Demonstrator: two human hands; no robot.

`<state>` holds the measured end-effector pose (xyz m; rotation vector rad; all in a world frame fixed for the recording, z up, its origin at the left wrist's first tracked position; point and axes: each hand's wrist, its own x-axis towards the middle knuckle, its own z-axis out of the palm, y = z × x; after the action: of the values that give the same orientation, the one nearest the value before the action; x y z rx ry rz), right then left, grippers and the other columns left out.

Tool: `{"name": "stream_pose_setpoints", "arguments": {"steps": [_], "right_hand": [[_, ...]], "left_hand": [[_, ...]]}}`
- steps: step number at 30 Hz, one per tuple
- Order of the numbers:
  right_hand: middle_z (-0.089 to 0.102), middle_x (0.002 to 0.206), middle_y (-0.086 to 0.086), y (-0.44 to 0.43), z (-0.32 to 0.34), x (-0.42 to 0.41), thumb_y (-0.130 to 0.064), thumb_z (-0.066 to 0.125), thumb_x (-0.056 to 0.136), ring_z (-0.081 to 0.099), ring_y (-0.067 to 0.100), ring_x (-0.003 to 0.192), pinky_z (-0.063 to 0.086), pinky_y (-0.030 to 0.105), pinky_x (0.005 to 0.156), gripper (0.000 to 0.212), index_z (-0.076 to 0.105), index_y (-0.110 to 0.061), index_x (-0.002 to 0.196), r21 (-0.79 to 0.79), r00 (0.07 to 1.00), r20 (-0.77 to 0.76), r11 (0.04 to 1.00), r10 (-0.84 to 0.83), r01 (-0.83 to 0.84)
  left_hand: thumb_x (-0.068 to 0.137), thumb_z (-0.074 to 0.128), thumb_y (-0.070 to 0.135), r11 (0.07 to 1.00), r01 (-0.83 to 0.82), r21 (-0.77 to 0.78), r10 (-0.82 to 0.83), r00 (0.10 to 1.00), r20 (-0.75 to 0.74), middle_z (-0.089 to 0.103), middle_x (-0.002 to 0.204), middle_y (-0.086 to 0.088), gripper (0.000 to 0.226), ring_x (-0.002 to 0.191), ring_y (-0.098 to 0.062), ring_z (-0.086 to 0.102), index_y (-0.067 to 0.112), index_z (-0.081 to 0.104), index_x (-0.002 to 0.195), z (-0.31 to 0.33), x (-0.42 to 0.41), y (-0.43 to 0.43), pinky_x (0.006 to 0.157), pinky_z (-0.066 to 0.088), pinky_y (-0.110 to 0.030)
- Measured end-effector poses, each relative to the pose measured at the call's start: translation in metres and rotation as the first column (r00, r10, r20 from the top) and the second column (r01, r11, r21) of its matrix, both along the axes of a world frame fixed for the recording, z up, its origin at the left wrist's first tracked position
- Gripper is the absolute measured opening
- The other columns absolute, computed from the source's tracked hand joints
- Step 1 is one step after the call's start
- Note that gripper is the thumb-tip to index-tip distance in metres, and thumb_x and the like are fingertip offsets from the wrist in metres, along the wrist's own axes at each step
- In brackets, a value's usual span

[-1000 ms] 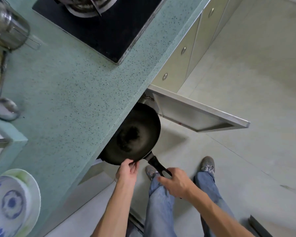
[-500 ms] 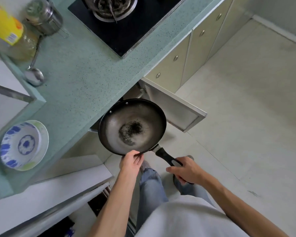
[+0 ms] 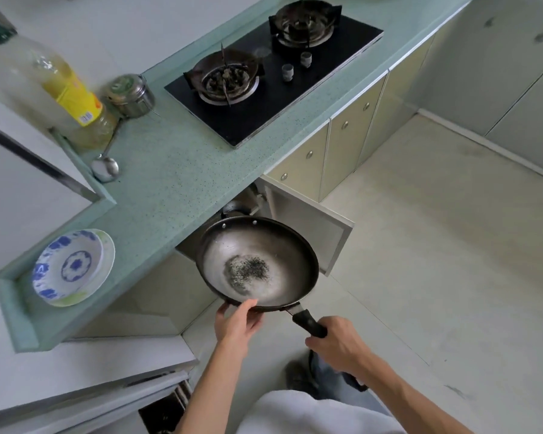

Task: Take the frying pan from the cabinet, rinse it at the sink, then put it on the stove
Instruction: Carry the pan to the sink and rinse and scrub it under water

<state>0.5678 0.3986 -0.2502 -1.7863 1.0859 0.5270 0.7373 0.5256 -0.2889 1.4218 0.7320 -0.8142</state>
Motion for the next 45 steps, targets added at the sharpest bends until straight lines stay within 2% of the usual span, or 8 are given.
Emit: {"name": "stream_pose_setpoints", "arguments": {"steps": [3, 8, 13, 20, 25, 31, 38, 45], "right_hand": [[0.053, 0.059, 0.006, 0.003, 0.014, -0.021, -0.026, 0.060, 0.077, 0.048, 0.021, 0.045, 0.036, 0.024, 0.043, 0.020, 0.049, -0.012, 0.068, -0.025, 0.999, 0.042, 1.000, 0.005, -0.004], [0.052, 0.060, 0.006, 0.009, 0.039, -0.052, -0.024, 0.060, 0.078, 0.047, 0.022, 0.043, 0.039, 0.029, 0.043, 0.019, 0.052, -0.008, 0.070, -0.029, 0.991, 0.117, 0.997, -0.062, 0.066], [0.050, 0.058, 0.002, 0.007, 0.060, -0.063, -0.028, 0.064, 0.076, 0.046, 0.019, 0.043, 0.039, 0.029, 0.045, 0.025, 0.051, -0.007, 0.070, -0.079, 0.977, 0.183, 0.989, -0.109, 0.125], [0.044, 0.055, 0.000, -0.013, 0.090, -0.072, -0.021, 0.063, 0.081, 0.038, 0.013, 0.037, 0.033, 0.019, 0.036, 0.023, 0.046, -0.017, 0.065, -0.073, 0.933, 0.287, 0.966, -0.218, 0.248], [0.046, 0.056, 0.001, -0.051, 0.100, -0.088, -0.024, 0.064, 0.079, 0.041, 0.017, 0.040, 0.033, 0.024, 0.040, 0.023, 0.053, -0.005, 0.073, -0.051, 0.898, 0.333, 0.945, -0.288, 0.322], [0.045, 0.058, 0.002, -0.122, 0.109, -0.114, -0.023, 0.065, 0.079, 0.040, 0.018, 0.042, 0.033, 0.024, 0.040, 0.020, 0.052, -0.011, 0.070, -0.041, 0.875, 0.370, 0.936, -0.310, 0.349], [0.043, 0.054, -0.001, -0.223, 0.125, -0.149, -0.022, 0.062, 0.079, 0.042, 0.017, 0.036, 0.036, 0.024, 0.041, 0.018, 0.048, -0.018, 0.069, -0.045, 0.857, 0.383, 0.920, -0.345, 0.390], [0.043, 0.057, -0.001, -0.313, 0.134, -0.177, -0.024, 0.061, 0.081, 0.040, 0.016, 0.037, 0.032, 0.022, 0.038, 0.020, 0.051, -0.007, 0.076, -0.156, 0.893, 0.334, 0.917, -0.301, 0.368]], "left_hand": [[0.075, 0.079, 0.024, 0.993, 0.116, -0.022, -0.114, 0.991, 0.070, 0.064, 0.092, -0.008, 0.042, 0.082, -0.023, 0.063, 0.020, 0.057, 0.112, 0.014, 0.002, 0.015, 0.075, 0.052, -0.037], [0.051, 0.079, 0.011, 0.925, 0.265, -0.273, -0.224, 0.960, 0.170, 0.065, 0.077, -0.002, 0.052, 0.071, -0.019, 0.060, 0.026, 0.057, 0.096, 0.040, 0.012, 0.033, 0.066, 0.046, -0.030], [0.074, 0.069, 0.008, 0.806, 0.387, -0.447, -0.281, 0.916, 0.287, 0.071, 0.100, -0.009, 0.041, 0.086, -0.025, 0.067, 0.026, 0.060, 0.110, 0.066, 0.015, 0.021, 0.075, 0.051, -0.034], [0.074, 0.074, 0.014, 0.769, 0.476, -0.426, -0.341, 0.870, 0.355, 0.066, 0.127, -0.015, 0.062, 0.104, -0.025, 0.066, 0.013, 0.057, 0.133, 0.106, 0.019, -0.027, 0.087, 0.056, -0.035], [0.055, 0.086, 0.023, 0.730, 0.571, -0.375, -0.404, 0.804, 0.437, 0.072, 0.112, -0.010, 0.084, 0.096, -0.020, 0.069, 0.010, 0.059, 0.133, 0.136, 0.008, -0.078, 0.088, 0.051, -0.035], [0.046, 0.085, 0.027, 0.698, 0.622, -0.354, -0.436, 0.762, 0.479, 0.071, 0.083, 0.003, 0.071, 0.074, -0.011, 0.065, 0.017, 0.062, 0.112, 0.155, -0.015, -0.159, 0.079, 0.049, -0.032], [0.048, 0.084, 0.023, 0.665, 0.660, -0.349, -0.469, 0.733, 0.493, 0.071, 0.103, -0.008, 0.073, 0.095, -0.023, 0.065, 0.012, 0.065, 0.118, 0.162, -0.043, -0.279, 0.084, 0.051, -0.033], [0.070, 0.068, 0.004, 0.615, 0.655, -0.439, -0.464, 0.750, 0.471, 0.072, 0.097, -0.008, 0.048, 0.093, -0.023, 0.065, 0.013, 0.062, 0.116, 0.161, -0.075, -0.358, 0.099, 0.043, -0.038]]}}
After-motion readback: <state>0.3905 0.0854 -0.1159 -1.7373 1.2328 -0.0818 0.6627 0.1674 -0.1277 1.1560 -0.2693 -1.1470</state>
